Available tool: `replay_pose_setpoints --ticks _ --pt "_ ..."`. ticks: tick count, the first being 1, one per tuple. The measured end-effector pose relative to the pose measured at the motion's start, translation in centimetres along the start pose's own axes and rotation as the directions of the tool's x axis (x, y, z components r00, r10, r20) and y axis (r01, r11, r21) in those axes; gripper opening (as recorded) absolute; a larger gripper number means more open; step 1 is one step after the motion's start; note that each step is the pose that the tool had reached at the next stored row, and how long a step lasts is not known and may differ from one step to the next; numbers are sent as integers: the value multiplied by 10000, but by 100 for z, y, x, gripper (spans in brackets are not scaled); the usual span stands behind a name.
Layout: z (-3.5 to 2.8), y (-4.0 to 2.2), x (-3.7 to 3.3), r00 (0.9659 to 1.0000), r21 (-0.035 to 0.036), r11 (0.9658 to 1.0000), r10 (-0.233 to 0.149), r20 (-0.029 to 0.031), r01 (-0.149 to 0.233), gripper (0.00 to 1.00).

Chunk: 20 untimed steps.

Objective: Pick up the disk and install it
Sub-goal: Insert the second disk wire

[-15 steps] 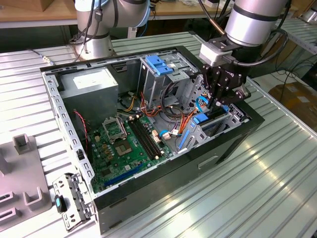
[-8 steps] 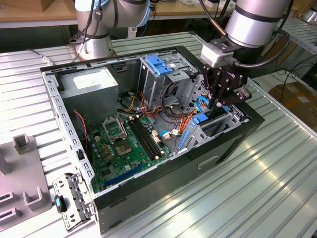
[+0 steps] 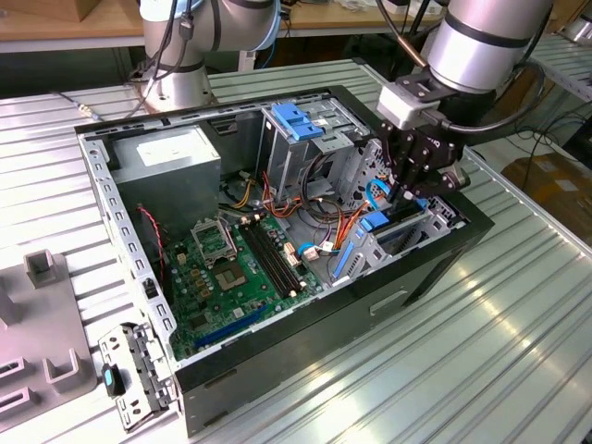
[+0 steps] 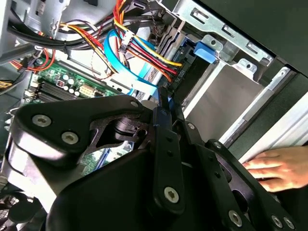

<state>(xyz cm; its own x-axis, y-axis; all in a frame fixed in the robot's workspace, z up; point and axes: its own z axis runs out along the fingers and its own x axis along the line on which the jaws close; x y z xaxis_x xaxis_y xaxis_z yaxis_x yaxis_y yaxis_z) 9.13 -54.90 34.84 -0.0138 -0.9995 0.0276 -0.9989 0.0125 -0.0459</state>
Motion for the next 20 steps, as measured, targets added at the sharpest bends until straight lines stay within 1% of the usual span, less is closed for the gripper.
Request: replay_pose_setpoints --ticks 1,2,4,5,7,9,10,11,12,17,19,20 --pt "0 0 12 9999 -1 10000 5 102 -5 16" --pt "0 0 20 9998 -2 10000 8 177 -8 16" --pt "0 0 36 9996 -3 10000 13 279 -13 16" --pt "1 0 47 9996 -4 10000 14 299 -14 16" --pt "2 -1 51 9995 -5 10000 13 300 -13 16" --pt "37 -3 51 9995 -4 10000 14 301 -14 16" --pt "37 -3 52 9995 -5 10000 14 300 -14 16" --pt "56 -2 54 9995 -4 10000 14 311 -14 16" --pt "74 -1 55 9995 -5 10000 14 309 -14 16" --pt "77 -1 55 9995 -5 10000 14 318 -14 16" --pt "46 -3 56 9995 -3 10000 14 321 -14 17" --pt "-7 -5 57 9995 -3 10000 14 317 -14 24"
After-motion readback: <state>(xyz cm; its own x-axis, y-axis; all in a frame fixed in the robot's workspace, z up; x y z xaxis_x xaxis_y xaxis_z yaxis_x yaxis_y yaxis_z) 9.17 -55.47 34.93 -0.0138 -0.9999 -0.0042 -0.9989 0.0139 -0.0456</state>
